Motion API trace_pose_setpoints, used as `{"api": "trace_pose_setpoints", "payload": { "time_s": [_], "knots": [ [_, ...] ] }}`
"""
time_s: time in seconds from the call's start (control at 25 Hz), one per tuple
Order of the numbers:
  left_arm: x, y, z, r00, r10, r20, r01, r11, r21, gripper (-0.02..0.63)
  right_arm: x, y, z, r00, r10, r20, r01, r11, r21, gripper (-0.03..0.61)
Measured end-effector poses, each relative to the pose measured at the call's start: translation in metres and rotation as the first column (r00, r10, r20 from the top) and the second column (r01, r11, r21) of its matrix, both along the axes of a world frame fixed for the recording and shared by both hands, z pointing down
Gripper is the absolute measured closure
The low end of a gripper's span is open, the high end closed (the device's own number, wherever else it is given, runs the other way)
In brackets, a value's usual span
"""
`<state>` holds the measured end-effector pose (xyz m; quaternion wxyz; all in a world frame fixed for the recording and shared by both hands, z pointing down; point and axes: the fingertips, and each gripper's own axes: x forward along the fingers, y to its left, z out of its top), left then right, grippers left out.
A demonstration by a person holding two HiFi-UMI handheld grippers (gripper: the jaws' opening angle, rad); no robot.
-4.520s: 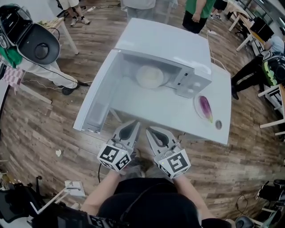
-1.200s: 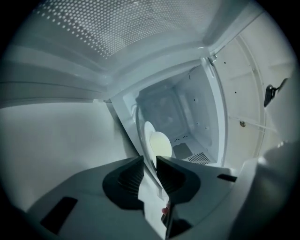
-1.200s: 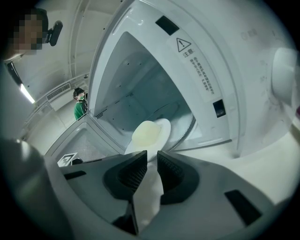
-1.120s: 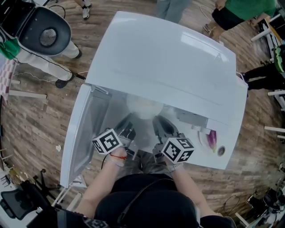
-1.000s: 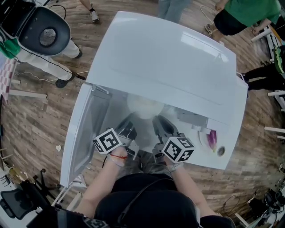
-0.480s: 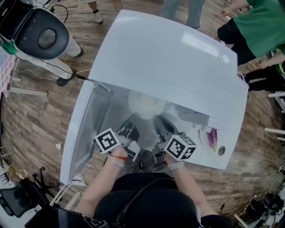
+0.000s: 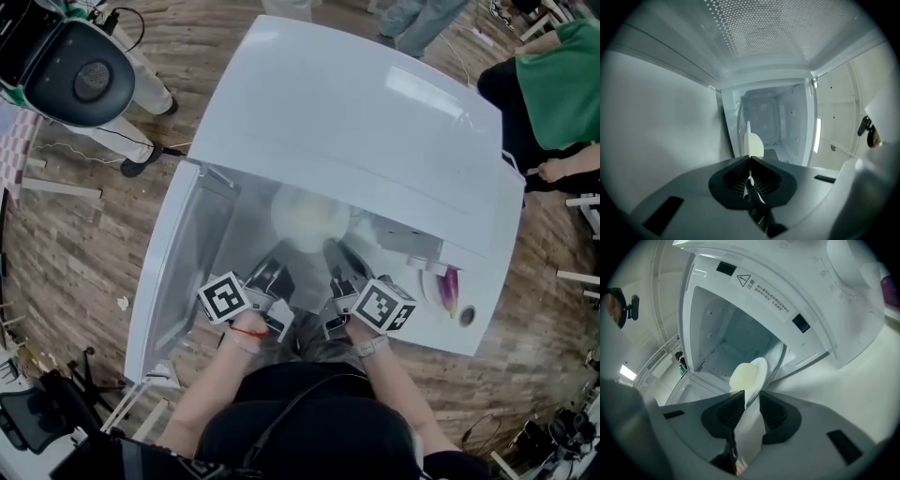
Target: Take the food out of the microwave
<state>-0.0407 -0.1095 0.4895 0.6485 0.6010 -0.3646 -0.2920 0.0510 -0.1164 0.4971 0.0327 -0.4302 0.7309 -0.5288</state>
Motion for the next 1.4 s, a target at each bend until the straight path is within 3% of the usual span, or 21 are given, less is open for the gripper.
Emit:
{"api": "trace_pose_setpoints", "payload": {
  "time_s": [0.4,1.08,1.24,1.32,1.4],
  "knots": [
    [-0.002,0.007,0.000,1.000,0.018,0.003,-0.018,1.000,0.016,0.592,0.001,-0.002,0.001,0.999,0.029,0.042,-0.028,0.999,-0.024,0.483],
    [-0.005,0.022,0.009,0.999,0.024,0.040,-0.026,0.999,0.030,0.592,0.000,0.009,0.000,0.999,-0.004,0.037,0.003,0.999,0.035,0.495],
    [-0.008,0.026,0.019,0.991,0.051,0.123,-0.054,0.998,0.019,0.592,-0.001,0.011,0.004,0.999,-0.018,0.028,0.016,0.999,0.044,0.502],
    [-0.013,0.020,0.016,0.980,0.060,0.189,-0.074,0.995,0.064,0.591,0.000,0.010,0.004,0.999,-0.013,0.039,0.011,0.999,0.035,0.508],
    [-0.019,0.012,0.011,0.977,0.051,0.206,-0.072,0.993,0.097,0.591,0.002,0.010,0.003,0.999,-0.010,0.051,0.008,1.000,0.030,0.509]
  ]
}}
